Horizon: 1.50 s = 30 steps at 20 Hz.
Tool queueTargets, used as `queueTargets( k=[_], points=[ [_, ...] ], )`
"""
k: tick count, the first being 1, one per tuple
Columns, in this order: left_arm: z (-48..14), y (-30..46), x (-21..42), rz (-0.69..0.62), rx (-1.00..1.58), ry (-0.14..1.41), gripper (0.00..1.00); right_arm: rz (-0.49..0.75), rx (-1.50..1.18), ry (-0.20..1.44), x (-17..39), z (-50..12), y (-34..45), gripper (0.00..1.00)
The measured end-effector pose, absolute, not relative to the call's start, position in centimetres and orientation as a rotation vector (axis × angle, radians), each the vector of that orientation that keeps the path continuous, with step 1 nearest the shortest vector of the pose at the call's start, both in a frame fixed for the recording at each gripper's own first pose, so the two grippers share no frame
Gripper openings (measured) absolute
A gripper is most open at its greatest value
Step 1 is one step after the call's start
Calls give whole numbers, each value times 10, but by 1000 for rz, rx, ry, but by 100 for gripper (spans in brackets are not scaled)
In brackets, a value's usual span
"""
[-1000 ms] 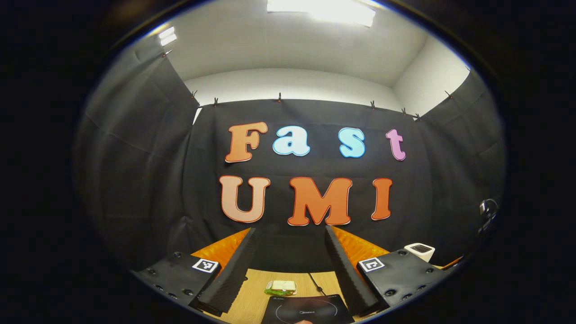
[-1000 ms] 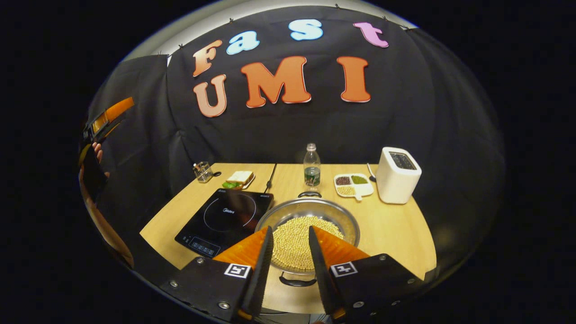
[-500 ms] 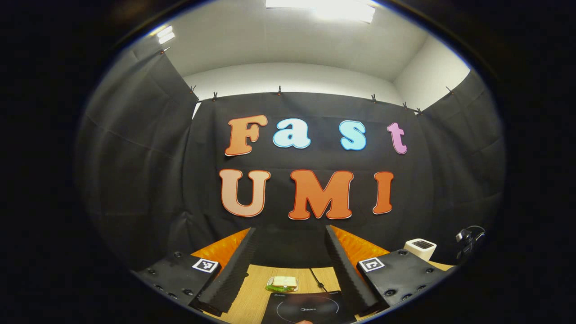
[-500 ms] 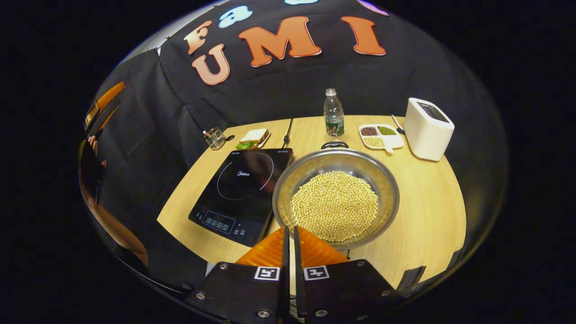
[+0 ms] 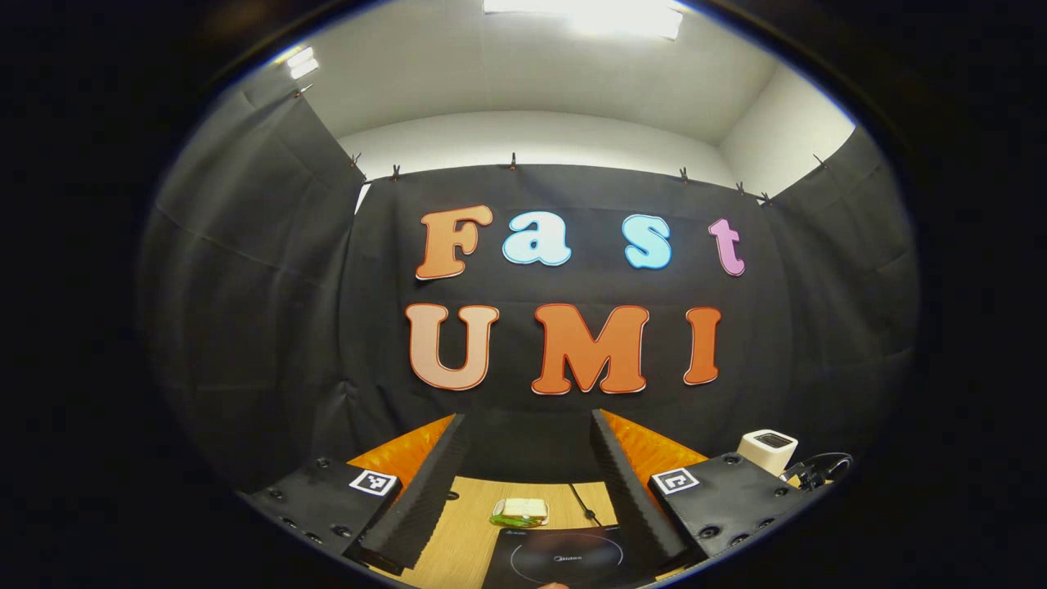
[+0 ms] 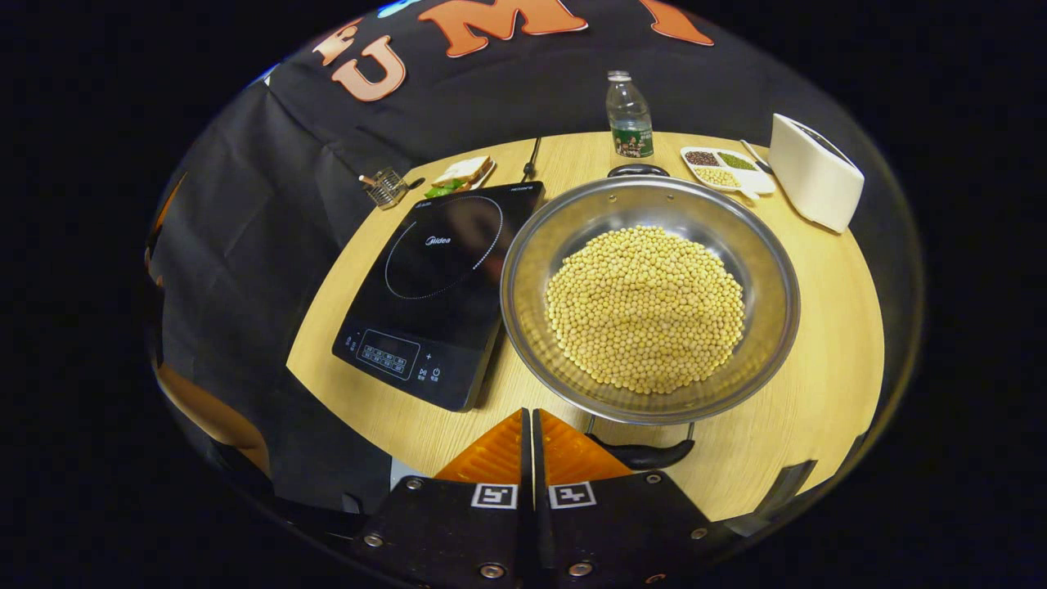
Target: First push the handle of the pot to place it horizontally, then grasp the pot with both hands and set it on the induction cooktop.
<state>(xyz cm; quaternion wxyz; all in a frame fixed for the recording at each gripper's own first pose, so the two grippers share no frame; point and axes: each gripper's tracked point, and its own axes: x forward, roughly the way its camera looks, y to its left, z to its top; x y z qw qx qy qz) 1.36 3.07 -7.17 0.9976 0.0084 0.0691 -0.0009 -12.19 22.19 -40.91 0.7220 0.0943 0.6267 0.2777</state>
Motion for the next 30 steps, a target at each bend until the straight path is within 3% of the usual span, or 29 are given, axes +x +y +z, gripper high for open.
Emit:
queueTargets(
  k=[18, 30],
  points=[
    [-86, 27, 20, -7, 30, 187, 98, 580, 199, 1526, -134, -456, 217, 0],
    [-97, 12, 29, -33, 11, 208, 98, 422, 226, 1549, -114, -476, 150, 0]
  ],
)
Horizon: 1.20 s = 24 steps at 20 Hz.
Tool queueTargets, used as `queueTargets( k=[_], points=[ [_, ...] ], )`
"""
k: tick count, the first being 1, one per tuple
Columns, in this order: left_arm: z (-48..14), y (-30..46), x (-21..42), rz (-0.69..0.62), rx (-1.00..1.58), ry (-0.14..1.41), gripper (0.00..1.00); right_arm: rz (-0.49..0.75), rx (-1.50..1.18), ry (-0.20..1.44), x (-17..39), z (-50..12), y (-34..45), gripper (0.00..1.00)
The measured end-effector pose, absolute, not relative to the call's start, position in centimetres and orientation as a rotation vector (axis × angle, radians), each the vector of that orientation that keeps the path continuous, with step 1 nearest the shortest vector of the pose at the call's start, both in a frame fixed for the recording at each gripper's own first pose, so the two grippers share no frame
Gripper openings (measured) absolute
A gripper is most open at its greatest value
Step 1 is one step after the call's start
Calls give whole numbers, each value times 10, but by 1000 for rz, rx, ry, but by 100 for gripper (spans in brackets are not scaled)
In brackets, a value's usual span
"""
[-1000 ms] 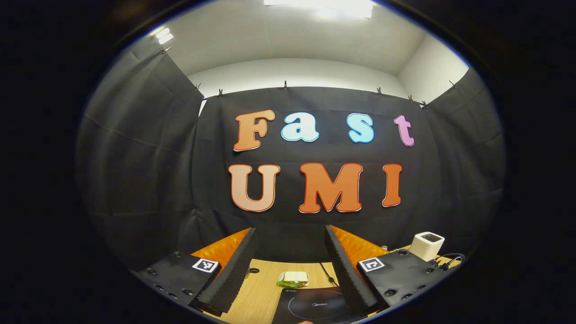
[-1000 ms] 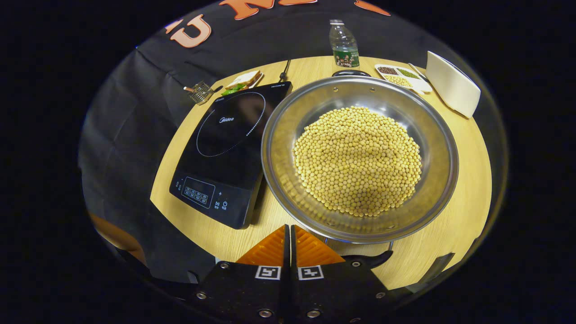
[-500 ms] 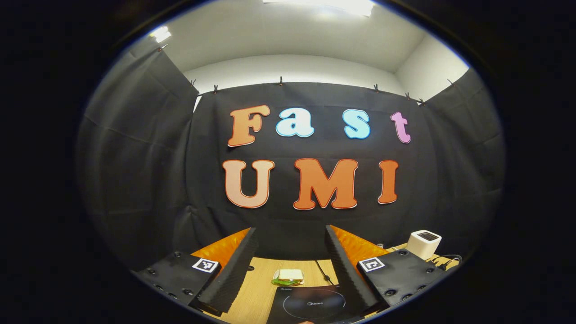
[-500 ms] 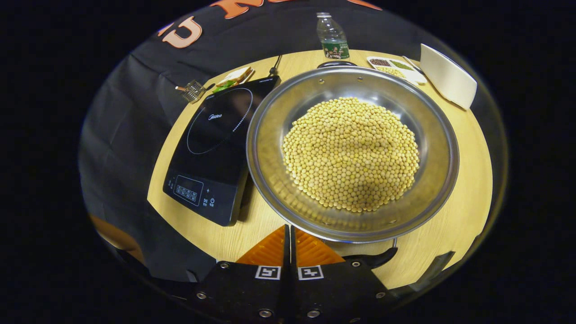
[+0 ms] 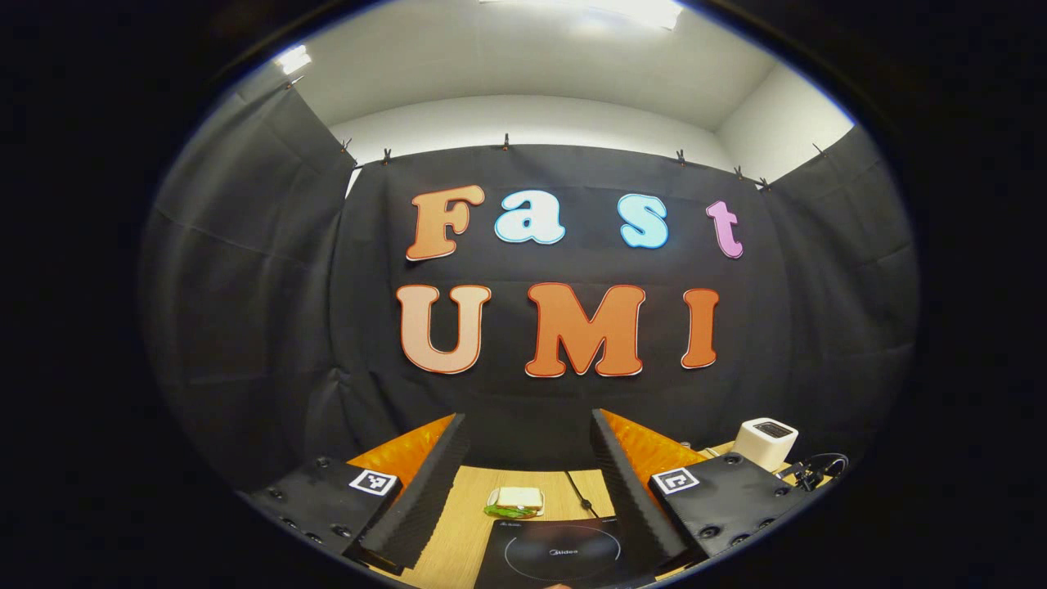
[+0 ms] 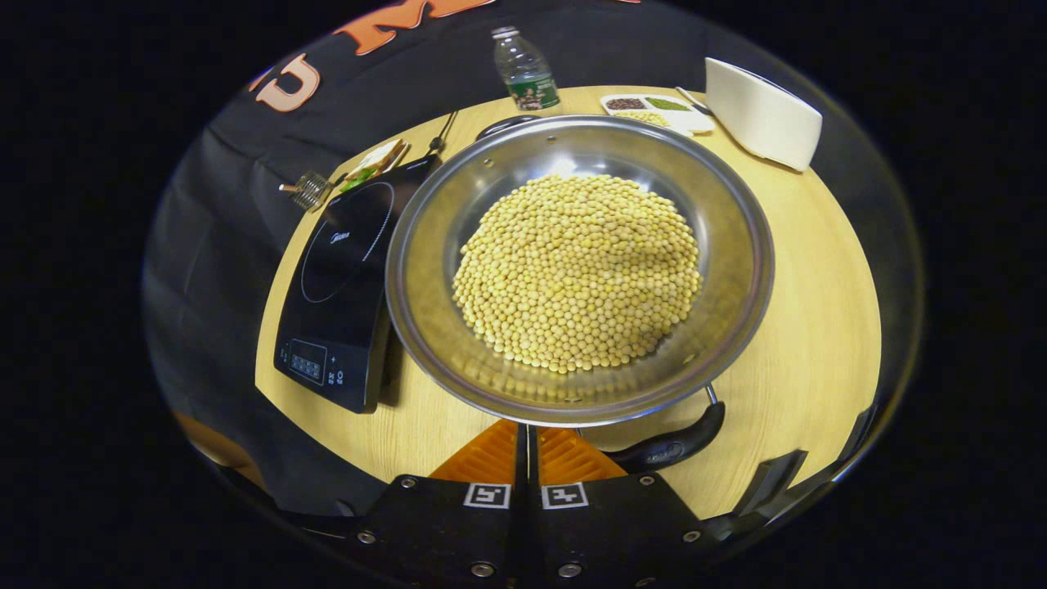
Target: First push the handle of the pot to place it horizontally, then grasp the pot with both hands and set it on the induction cooktop.
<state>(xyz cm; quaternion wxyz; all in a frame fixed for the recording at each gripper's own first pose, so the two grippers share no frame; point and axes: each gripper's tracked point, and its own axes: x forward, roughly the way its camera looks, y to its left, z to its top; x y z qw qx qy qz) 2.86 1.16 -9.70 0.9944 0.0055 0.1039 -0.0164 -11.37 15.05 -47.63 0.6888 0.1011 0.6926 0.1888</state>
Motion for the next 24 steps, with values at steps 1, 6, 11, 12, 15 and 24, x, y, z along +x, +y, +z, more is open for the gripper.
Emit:
queueTargets(
  k=[1, 6, 11, 12, 15, 24],
  points=[
    [-98, 10, 29, -37, 7, 210, 98, 410, 229, 1550, -111, -478, 145, 0],
    [-109, 0, 32, -62, -1, 233, 99, 357, 240, 1561, -98, -490, 122, 0],
    [-113, -6, 32, -81, 27, 246, 97, 325, 206, 1569, -87, -497, 99, 0],
    [-114, -6, 32, -83, 31, 245, 98, 318, 196, 1570, -84, -498, 93, 0],
    [-116, -5, 30, -83, 30, 243, 99, 289, 196, 1574, -74, -504, 80, 0],
    [-137, -2, 33, -79, -1, 291, 99, 122, 203, 1549, -49, -520, 39, 0]
  ],
)
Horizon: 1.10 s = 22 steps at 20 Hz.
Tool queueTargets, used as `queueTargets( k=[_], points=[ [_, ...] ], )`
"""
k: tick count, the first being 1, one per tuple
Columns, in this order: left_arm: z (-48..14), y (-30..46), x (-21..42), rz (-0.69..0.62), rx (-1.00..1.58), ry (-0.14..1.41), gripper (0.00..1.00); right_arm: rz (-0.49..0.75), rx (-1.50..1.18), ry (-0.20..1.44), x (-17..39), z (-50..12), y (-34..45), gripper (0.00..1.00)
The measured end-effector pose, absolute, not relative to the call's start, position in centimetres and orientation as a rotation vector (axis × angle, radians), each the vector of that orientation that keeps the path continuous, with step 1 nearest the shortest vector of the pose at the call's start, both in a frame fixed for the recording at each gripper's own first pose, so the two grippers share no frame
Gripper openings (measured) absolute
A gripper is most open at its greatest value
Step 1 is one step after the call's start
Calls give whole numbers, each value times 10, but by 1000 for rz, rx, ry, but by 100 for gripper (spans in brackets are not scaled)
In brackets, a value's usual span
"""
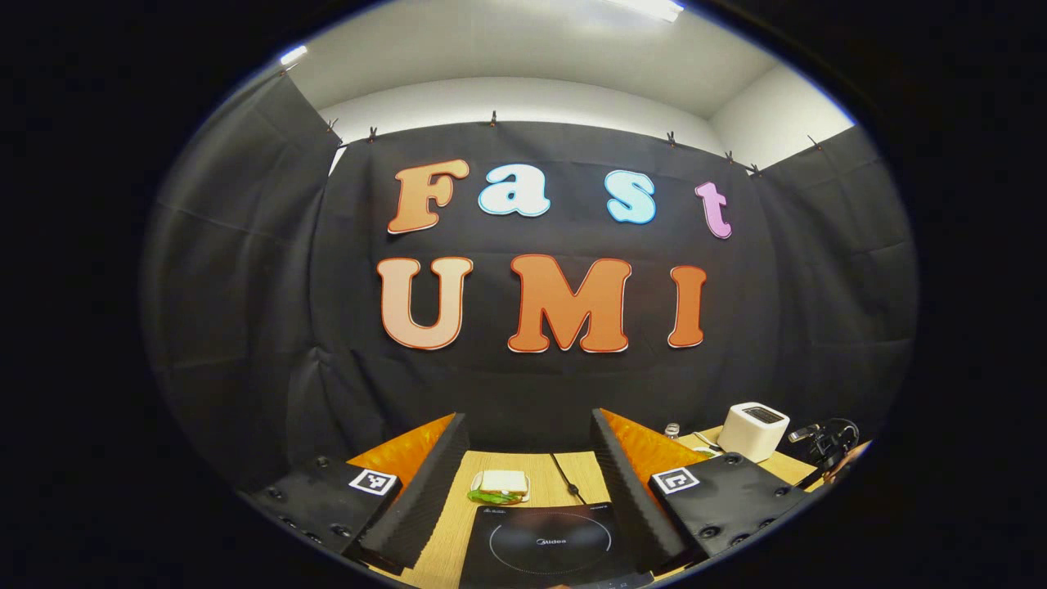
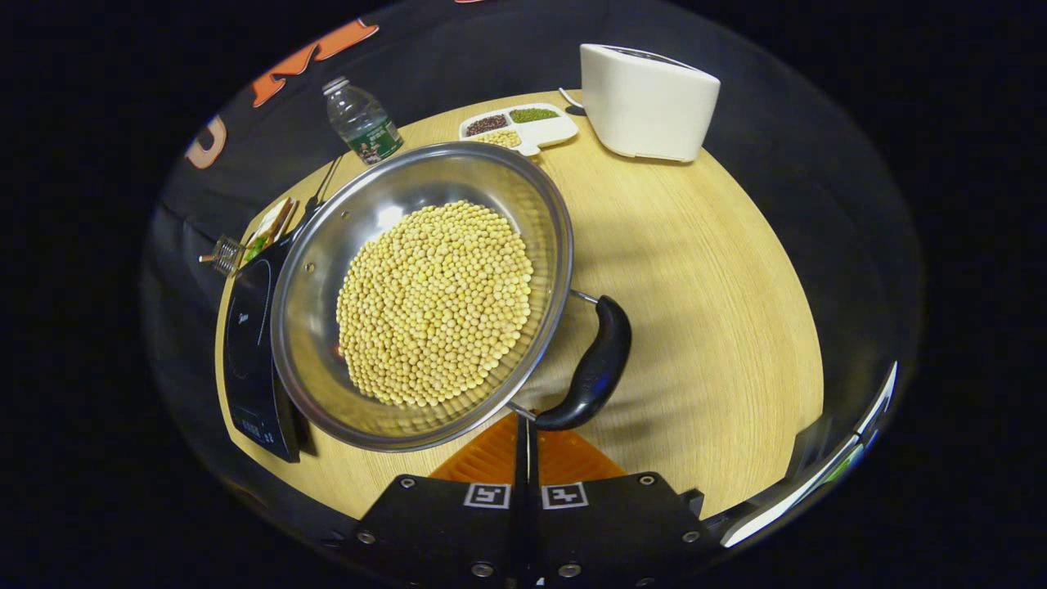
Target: First push the handle of the pot to place it horizontally, then grasp the pot with both hands and set it on the induction cooktop.
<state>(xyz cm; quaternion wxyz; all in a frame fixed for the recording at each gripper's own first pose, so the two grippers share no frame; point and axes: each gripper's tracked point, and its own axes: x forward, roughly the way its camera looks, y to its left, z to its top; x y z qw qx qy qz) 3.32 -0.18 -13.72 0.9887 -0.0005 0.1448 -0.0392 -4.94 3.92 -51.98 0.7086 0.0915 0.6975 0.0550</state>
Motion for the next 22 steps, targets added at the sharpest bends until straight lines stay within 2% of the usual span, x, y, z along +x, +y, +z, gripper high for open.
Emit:
queueTargets(
  k=[7, 18, 22],
  points=[
    [-150, -7, 35, -86, -11, 314, 98, 0, 211, 1464, -12, -524, 25, 0],
    [-197, -40, 35, -143, 4, 427, 97, -108, 235, 1394, 34, -543, 12, 0],
    [-225, -61, 35, -181, 14, 494, 99, -107, 224, 1394, 41, -543, 13, 0]
  ],
)
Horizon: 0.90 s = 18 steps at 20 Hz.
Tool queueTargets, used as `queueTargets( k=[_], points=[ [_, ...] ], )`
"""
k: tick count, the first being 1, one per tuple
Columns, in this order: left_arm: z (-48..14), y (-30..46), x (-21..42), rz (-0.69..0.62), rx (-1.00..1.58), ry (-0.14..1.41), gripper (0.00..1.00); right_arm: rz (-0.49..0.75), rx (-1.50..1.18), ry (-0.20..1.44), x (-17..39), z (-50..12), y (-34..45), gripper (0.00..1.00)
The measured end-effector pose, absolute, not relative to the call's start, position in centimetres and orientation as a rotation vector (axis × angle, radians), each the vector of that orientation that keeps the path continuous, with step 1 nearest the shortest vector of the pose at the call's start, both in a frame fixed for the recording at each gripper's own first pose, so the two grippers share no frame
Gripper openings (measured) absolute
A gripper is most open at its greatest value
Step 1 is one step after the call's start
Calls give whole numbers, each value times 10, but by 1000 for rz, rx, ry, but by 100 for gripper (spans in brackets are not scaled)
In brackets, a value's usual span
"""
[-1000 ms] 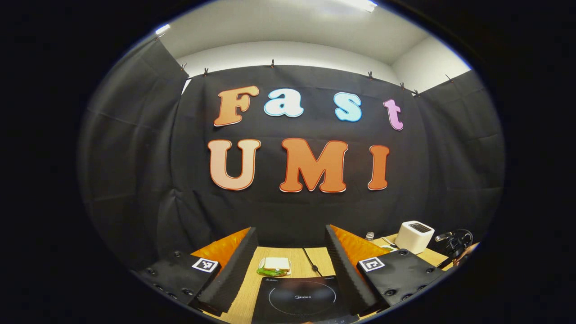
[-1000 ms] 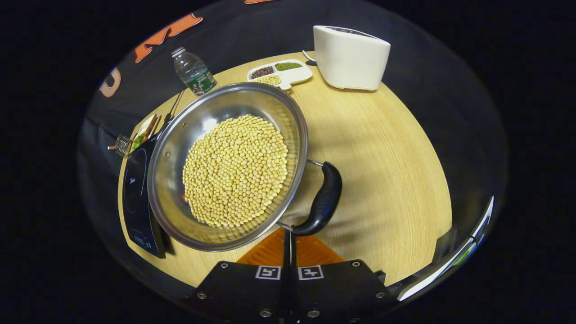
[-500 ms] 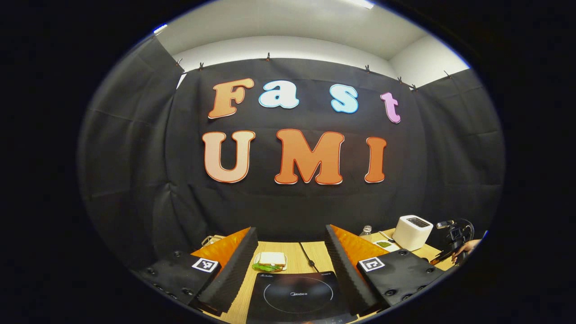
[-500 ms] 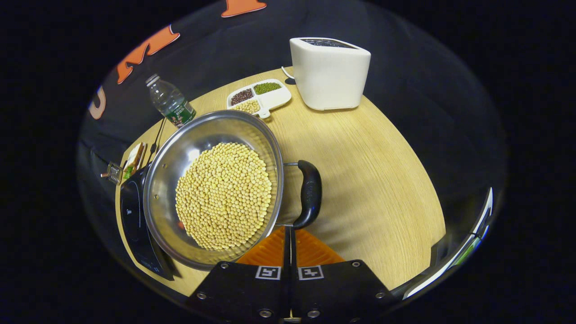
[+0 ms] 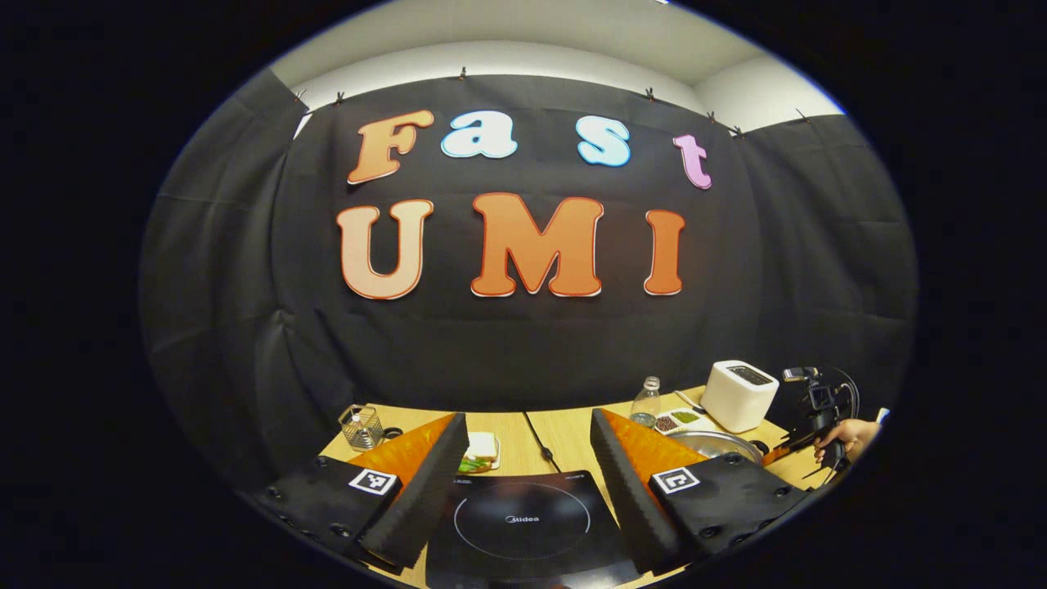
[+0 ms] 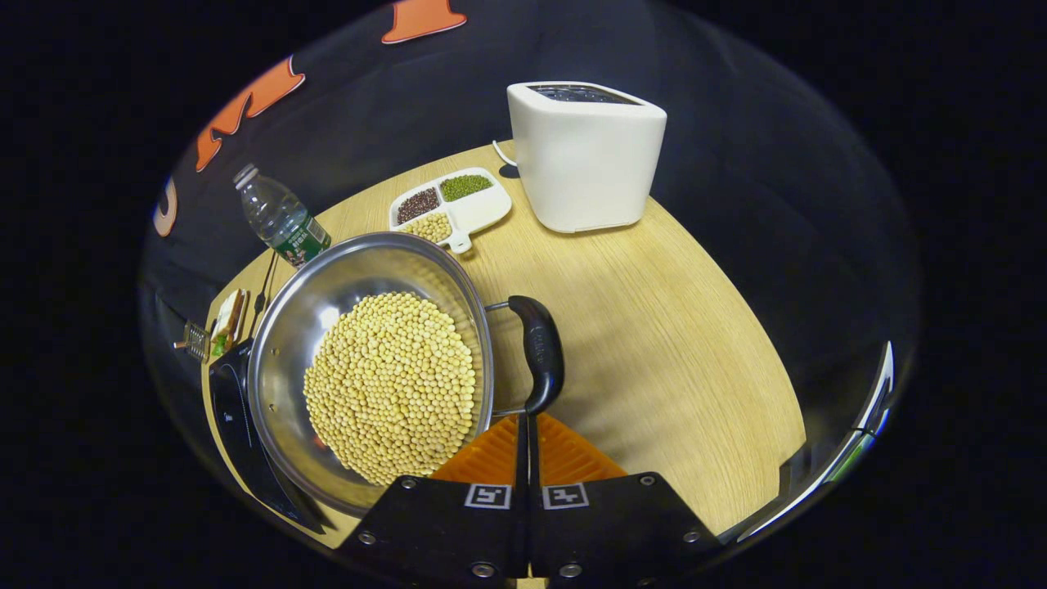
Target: First push the handle of the pot to place it horizontally, then grasp the pot with both hands and set it on the induction cooktop.
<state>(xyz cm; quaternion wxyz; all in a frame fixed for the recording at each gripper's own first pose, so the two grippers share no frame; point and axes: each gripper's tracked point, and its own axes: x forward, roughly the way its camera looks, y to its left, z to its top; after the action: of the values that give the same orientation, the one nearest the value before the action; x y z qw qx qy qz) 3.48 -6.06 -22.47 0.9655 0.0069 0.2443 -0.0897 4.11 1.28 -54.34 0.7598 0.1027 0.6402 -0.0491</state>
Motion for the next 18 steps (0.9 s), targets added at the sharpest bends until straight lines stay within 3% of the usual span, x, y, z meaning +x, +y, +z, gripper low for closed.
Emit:
queueTargets(
  k=[18],
  points=[
    [-369, -171, 32, -357, -85, 862, 98, -101, 204, 1253, 91, -518, -24, 1]
  ],
)
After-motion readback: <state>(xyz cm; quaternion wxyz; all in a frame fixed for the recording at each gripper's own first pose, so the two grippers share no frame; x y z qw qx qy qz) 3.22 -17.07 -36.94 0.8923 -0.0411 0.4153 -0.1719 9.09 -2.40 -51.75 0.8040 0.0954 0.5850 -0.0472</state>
